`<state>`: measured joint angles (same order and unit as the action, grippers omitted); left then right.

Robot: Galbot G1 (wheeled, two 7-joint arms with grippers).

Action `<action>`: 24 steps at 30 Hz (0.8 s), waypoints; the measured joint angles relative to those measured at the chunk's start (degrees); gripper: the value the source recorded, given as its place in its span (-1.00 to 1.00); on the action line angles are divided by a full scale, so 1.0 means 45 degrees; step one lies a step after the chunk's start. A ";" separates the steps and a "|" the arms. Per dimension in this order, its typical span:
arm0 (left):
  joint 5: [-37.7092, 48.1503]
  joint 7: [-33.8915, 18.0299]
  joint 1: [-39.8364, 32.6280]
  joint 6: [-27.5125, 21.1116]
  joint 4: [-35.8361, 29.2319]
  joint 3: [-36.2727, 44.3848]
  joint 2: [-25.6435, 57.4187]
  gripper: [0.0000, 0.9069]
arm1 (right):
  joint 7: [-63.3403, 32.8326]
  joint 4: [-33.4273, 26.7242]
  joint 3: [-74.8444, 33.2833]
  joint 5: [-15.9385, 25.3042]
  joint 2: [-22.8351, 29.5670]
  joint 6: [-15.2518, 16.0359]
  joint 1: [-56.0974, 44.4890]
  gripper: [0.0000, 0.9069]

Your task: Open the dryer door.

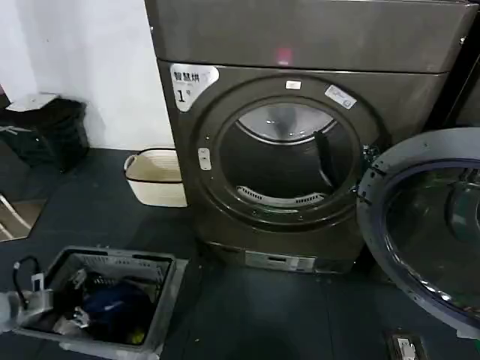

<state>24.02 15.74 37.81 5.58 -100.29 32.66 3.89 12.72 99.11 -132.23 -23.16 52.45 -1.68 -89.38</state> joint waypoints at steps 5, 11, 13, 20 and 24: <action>0.0355 -0.0154 0.0473 -0.0189 -0.0202 -0.0316 0.0337 1.00 | 0.0000 -0.0096 -0.0056 -0.0015 0.0014 -0.0028 -0.0040 1.00; 0.0411 -0.0164 0.0798 -0.0403 -0.0210 -0.0496 0.0488 1.00 | 0.0000 -0.0149 -0.0053 -0.0016 0.0039 -0.0060 -0.0024 1.00; 0.0399 -0.0143 0.0861 -0.0446 -0.0214 -0.0498 0.0525 1.00 | 0.0000 -0.0168 -0.0054 -0.0016 0.0034 -0.0060 -0.0013 1.00; 0.0314 -0.0106 0.1172 -0.0732 -0.0179 -0.0504 0.0687 1.00 | 0.0004 -0.0243 -0.0122 -0.0020 0.0016 -0.0068 -0.0056 1.00; 0.0324 -0.0043 0.1435 -0.0748 0.0023 -0.0494 0.0815 1.00 | 0.0005 -0.0310 -0.0251 -0.0038 0.0016 -0.0098 -0.0147 1.00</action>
<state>25.48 15.55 44.26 2.21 -100.19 30.43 7.55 12.74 97.71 -133.36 -23.33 52.53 -2.11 -90.05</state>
